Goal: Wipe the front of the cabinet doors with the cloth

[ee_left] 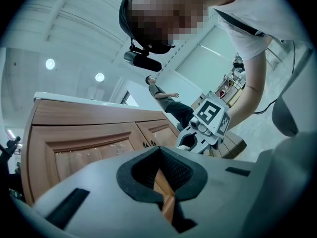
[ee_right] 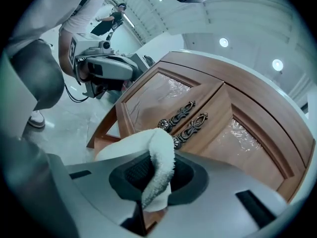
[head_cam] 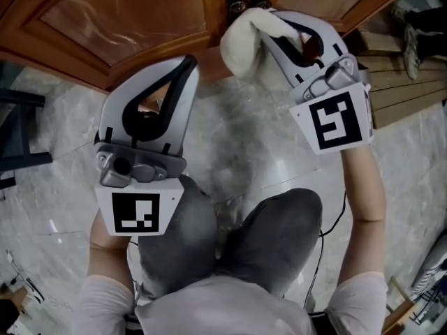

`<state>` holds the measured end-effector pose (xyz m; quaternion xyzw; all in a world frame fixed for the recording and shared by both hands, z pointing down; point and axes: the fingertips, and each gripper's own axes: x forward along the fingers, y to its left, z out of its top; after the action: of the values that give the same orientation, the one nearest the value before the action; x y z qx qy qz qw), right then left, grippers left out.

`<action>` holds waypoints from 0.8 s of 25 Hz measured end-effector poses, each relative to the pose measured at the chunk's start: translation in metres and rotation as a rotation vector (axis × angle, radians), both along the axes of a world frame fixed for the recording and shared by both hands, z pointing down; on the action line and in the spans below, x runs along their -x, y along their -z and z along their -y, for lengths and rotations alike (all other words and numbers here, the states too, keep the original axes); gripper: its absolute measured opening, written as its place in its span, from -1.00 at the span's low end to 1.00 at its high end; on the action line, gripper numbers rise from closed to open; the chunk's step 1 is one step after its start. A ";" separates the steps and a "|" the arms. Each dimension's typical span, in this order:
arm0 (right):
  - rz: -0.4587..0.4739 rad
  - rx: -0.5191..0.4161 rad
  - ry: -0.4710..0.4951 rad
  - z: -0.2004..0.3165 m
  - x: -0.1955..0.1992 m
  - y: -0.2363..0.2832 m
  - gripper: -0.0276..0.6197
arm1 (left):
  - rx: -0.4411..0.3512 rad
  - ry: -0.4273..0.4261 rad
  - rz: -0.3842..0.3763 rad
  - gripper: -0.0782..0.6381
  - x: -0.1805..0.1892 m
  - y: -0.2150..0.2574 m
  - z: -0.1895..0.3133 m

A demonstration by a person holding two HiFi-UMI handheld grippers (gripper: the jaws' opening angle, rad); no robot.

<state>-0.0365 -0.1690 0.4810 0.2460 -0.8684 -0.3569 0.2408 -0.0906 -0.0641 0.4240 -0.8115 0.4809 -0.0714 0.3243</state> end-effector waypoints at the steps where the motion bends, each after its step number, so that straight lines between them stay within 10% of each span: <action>1: -0.010 -0.004 -0.007 0.002 -0.002 -0.001 -0.68 | -0.001 -0.001 -0.002 -0.73 0.001 0.000 0.000; 20: 0.031 -0.008 -0.220 0.056 -0.077 -0.008 -0.68 | 0.006 0.004 0.017 -0.73 -0.003 -0.008 0.000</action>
<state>0.0406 -0.2248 0.4895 0.3462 -0.8382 -0.3281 0.2642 -0.0872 -0.0644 0.4322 -0.8107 0.4797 -0.0802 0.3257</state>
